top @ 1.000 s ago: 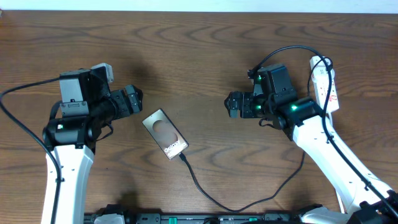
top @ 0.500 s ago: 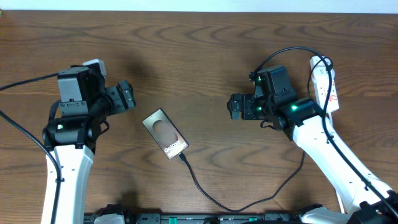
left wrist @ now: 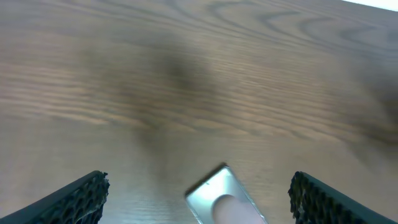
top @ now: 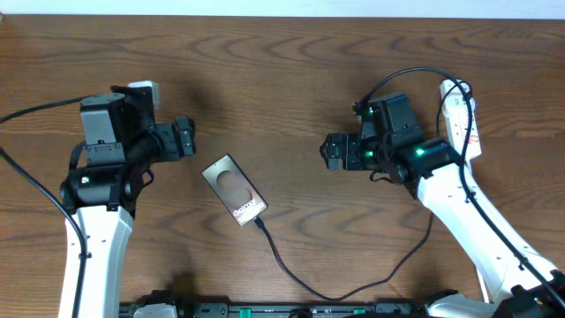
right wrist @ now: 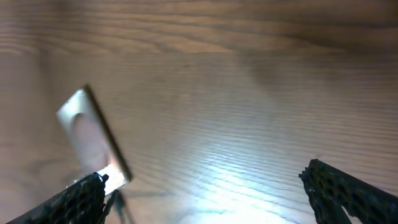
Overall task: Plug charger to phone and switch on socket
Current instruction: 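Move the right gripper up to the white power strip's switch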
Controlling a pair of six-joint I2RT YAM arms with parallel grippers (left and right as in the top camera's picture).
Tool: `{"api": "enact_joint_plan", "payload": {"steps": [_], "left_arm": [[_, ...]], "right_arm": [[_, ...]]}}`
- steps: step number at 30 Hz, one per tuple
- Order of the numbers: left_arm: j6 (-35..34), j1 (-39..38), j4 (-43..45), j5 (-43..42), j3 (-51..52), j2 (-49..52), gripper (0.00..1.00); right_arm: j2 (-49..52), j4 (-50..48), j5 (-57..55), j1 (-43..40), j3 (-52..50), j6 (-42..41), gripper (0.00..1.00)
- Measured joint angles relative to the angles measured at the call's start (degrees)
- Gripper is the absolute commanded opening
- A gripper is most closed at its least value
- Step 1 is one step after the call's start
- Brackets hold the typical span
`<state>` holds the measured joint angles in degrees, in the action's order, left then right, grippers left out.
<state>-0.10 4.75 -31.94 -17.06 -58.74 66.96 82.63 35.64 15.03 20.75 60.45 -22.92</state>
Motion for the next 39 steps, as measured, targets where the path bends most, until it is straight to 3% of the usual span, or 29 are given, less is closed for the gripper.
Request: {"api": "enact_joint_plan", "payload": {"steps": [4,11,16,24,29,34,39], "left_arm": [[1.07,-0.83,-0.37,-3.98,0.00,-0.13,0.93],[1.68,-5.64,-0.57,-6.62,0.00,-3.26,0.93],[1.68,-7.08,-0.63,-7.06,0.00,-3.85,0.93],[1.68,-7.08,-0.98,-7.06,0.00,-3.85,0.93],[1.68,-7.08,-1.70,-7.06,0.00,-3.85,0.93],[1.68,-7.08,-1.75,-7.06,0.00,-3.85,0.93],[1.68,-7.08,-1.75,-7.06,0.00,-3.85,0.93]], "right_arm": [[0.02,1.29,7.69,-5.31,1.16,1.29,0.99],[0.02,14.67,18.25,-21.59,13.20,8.74,0.99],[-0.04,21.70,19.74,-33.51,20.59,16.02,0.99],[2.73,22.32,18.67,-51.84,22.75,22.43,0.99],[11.61,24.17,19.80,-56.48,24.24,26.45,0.99],[23.28,28.68,19.82,-56.57,31.10,31.21,0.99],[27.85,28.06,17.53,-55.34,34.01,33.27,0.99]]}}
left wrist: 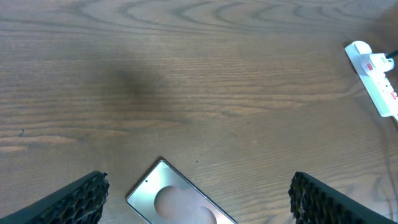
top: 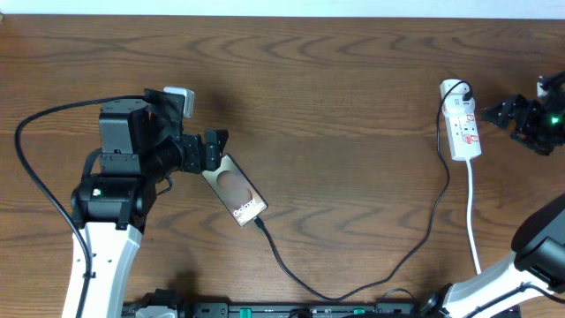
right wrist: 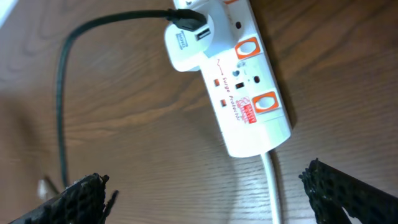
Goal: Plug charger to phone and switch on socket
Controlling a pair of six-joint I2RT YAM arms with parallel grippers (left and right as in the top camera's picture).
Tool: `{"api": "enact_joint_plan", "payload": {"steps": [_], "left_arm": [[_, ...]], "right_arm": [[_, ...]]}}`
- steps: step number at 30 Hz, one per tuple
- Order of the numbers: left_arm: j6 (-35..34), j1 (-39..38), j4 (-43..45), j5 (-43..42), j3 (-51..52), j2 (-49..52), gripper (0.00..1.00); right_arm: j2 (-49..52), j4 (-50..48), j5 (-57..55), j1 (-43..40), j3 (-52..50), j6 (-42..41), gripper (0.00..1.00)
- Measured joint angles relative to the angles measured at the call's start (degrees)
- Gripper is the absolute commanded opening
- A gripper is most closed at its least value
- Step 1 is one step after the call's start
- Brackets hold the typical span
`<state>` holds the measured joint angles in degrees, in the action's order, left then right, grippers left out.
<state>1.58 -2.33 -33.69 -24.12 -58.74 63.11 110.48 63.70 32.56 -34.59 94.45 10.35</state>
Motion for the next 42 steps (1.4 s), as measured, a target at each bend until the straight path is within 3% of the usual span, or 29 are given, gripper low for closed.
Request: {"api": "enact_joint_plan", "payload": {"steps": [15,42], "left_arm": [[0.00,0.00,-0.44,0.00,0.00,0.00,0.93],[0.00,0.00,-0.44,0.00,0.00,0.00,0.93]], "right_arm": [[4.48,-10.75,-4.07,5.73,0.33,6.67,0.99],[12.57,-15.32,-3.45,9.73,0.37,8.81,0.99]]}}
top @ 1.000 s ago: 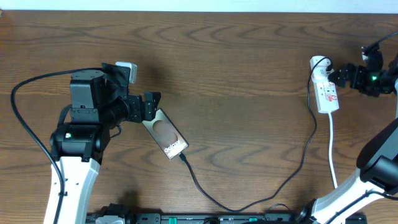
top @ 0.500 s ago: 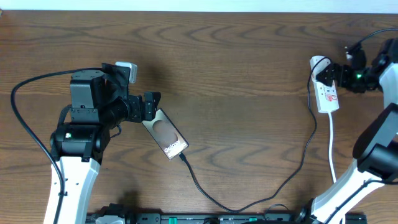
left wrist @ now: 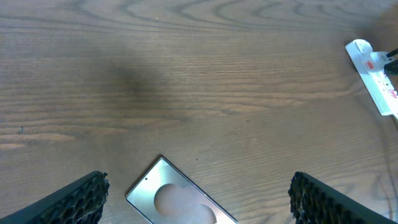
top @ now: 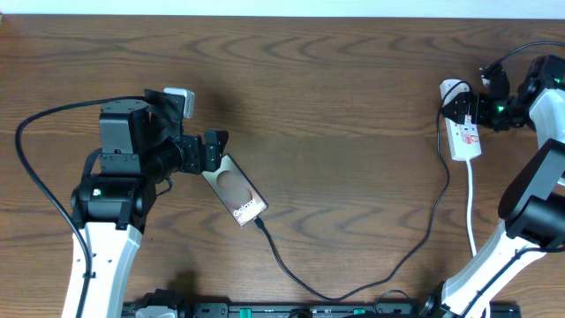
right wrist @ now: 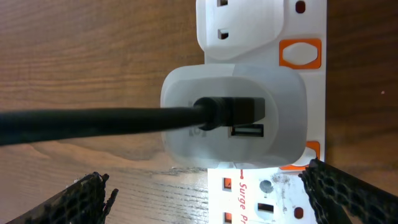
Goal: Plug charger to phone and switch on socket
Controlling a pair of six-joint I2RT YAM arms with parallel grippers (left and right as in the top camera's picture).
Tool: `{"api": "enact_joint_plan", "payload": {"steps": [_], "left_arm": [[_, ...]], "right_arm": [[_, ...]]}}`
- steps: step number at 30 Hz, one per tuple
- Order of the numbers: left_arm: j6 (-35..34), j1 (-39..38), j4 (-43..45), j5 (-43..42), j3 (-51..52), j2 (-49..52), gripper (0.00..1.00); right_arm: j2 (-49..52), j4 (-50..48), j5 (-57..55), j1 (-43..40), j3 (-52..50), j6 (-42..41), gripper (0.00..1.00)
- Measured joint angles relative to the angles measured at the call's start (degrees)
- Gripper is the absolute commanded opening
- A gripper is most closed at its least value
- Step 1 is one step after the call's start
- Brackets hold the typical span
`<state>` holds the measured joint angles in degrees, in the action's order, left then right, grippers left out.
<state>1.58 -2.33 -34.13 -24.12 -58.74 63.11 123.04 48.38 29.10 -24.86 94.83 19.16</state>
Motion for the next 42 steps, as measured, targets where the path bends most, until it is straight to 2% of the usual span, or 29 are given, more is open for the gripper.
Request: {"api": "enact_joint_plan", "payload": {"steps": [30,42], "left_arm": [[0.00,0.00,-1.73,0.00,0.00,0.00,0.93],[0.00,0.00,-1.75,0.00,0.00,0.00,0.93]], "right_arm": [[1.42,-1.03,1.81,0.50,0.33,-1.31,0.99],[0.42,-7.56,4.26,0.09,-4.31,-1.38,0.99]]}}
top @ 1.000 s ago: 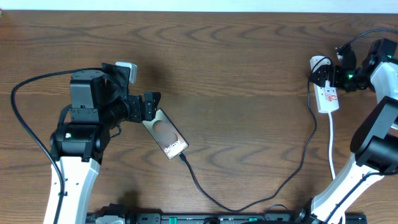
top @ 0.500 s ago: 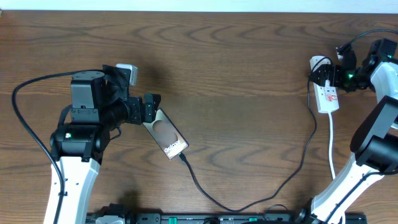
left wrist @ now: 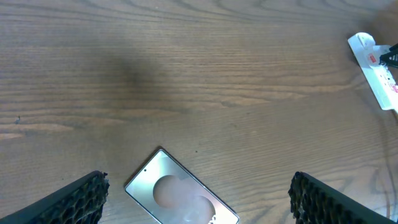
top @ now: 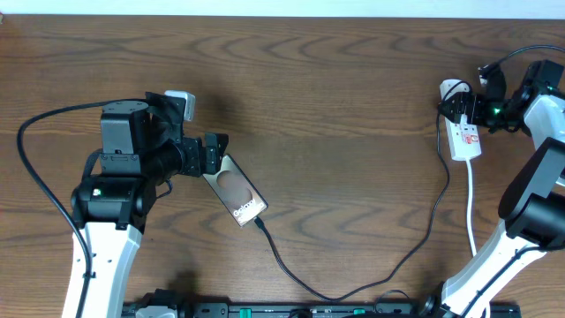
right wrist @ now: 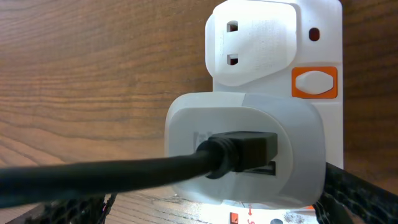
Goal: Plug charger to phone and switch on socket
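Observation:
The silver phone [top: 235,191] lies face up left of centre, and the black cable [top: 371,284] meets its lower end. Just past the phone's upper end, my left gripper [top: 214,150] stands open; in the left wrist view the phone [left wrist: 180,194] lies between its fingers [left wrist: 69,200]. At the far right lies the white power strip [top: 462,131]. My right gripper [right wrist: 214,208] hangs open close over the strip's far end, its fingers either side of the white charger adapter [right wrist: 245,146]. An orange rocker switch [right wrist: 314,82] sits beside the empty socket [right wrist: 252,43].
The cable [right wrist: 93,183] leaves the adapter and loops toward the table's front edge. The strip's own white lead [top: 470,212] runs toward the front right. The left arm's black cable [top: 35,190] arcs at the far left.
My right gripper has come closer to the strip, so the adapter and the socket beyond it fill more of its view. The left gripper has barely shifted and the phone lies where it did.
Both grippers first hung open either side of the phone, the cable at its lower end. Then the left stood at the phone's upper end and the right was out past the strip. After that the right hovered over the adapter, and now sits closer over it.

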Controlling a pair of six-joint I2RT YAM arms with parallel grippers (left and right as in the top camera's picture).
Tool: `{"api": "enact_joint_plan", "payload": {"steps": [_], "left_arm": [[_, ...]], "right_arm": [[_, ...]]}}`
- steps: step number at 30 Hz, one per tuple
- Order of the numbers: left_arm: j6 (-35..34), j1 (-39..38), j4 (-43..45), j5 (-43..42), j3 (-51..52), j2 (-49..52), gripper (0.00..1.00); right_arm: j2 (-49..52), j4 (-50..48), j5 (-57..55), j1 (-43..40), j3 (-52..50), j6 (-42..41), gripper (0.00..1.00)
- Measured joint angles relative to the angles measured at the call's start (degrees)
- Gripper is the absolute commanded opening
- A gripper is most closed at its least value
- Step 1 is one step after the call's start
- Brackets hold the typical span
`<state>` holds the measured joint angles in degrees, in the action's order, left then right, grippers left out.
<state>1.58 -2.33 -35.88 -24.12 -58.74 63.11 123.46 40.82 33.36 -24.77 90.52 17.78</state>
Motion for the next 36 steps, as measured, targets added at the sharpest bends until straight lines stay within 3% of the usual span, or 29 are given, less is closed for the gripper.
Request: {"api": "enact_joint_plan", "payload": {"steps": [13,22,36], "left_arm": [[0.00,0.00,0.00,0.00,0.00,0.00,0.93],[0.00,0.00,0.00,0.00,0.00,0.00,0.93],[0.00,0.00,0.00,0.00,0.00,0.00,0.93]], "right_arm": [[0.00,0.98,0.37,-0.24,0.59,0.02,0.99],[0.74,11.87,-2.29,-1.27,4.96,-0.13,0.99],[1.49,12.26,-3.39,-1.27,6.03,0.04,0.99]]}}
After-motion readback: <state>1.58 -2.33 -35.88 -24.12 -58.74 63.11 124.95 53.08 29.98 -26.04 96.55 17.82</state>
